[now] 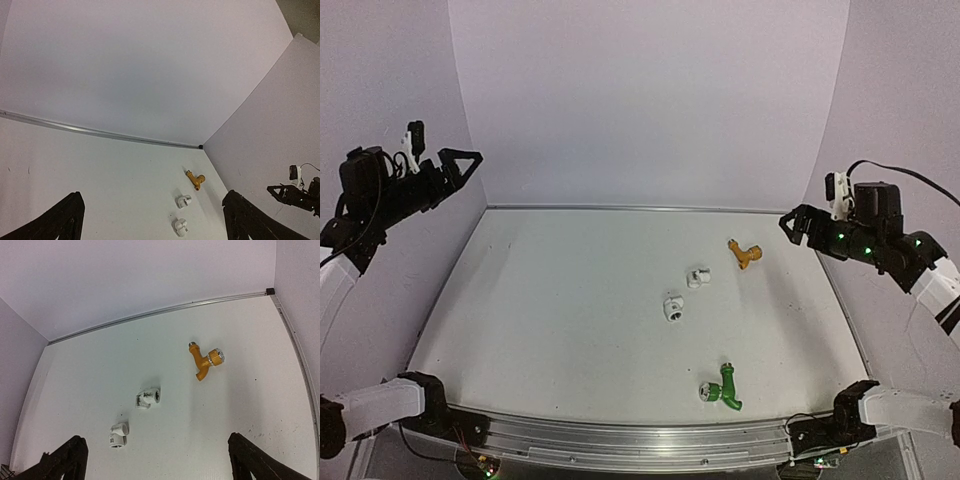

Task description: Install the water faucets

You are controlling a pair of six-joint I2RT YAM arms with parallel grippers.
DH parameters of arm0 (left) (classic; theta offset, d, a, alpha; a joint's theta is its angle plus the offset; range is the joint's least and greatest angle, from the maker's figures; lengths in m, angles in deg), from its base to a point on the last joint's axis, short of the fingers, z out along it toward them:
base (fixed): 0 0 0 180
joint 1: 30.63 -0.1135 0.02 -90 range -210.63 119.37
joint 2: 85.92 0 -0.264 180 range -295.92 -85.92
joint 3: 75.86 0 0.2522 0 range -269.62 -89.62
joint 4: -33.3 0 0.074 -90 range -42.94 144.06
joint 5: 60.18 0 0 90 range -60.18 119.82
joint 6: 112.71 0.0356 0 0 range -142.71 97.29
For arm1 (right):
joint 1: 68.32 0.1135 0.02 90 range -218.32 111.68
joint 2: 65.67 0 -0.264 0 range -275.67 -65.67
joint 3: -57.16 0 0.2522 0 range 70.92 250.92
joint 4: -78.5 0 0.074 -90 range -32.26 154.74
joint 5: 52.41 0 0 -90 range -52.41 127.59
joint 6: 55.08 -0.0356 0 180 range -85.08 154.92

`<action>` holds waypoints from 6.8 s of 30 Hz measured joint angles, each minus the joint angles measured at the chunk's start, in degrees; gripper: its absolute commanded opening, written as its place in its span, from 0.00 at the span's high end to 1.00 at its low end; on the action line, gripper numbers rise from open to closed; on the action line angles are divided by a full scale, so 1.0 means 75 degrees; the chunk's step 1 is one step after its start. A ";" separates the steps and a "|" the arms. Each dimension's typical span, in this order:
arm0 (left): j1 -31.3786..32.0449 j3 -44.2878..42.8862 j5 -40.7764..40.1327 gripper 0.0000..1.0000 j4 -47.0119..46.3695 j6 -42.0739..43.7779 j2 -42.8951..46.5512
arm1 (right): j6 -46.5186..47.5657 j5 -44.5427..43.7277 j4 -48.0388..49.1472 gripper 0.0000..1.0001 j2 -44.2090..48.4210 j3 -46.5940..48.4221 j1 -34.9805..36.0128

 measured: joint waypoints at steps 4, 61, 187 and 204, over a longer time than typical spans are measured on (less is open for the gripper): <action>0.0062 0.0182 0.0262 0.00 0.0090 -0.0125 -0.0433 | 0.0003 0.0038 0.0008 0.02 -0.0184 -0.0092 0.0012; 0.5630 -0.0317 -0.0988 0.01 -0.0803 -0.1670 -0.6780 | -0.4003 -0.0868 -0.0764 0.33 -0.4418 -0.1416 0.5112; 0.7192 -0.1833 -0.3211 0.99 -0.1952 -0.1664 -0.8471 | -0.1355 -0.0771 0.0980 0.10 -0.2241 -0.2276 0.3663; 0.8040 -0.2252 -0.5359 0.38 -0.1096 -0.0542 -0.9362 | -0.2393 -0.0167 -0.1568 0.36 -0.3749 -0.1035 0.4335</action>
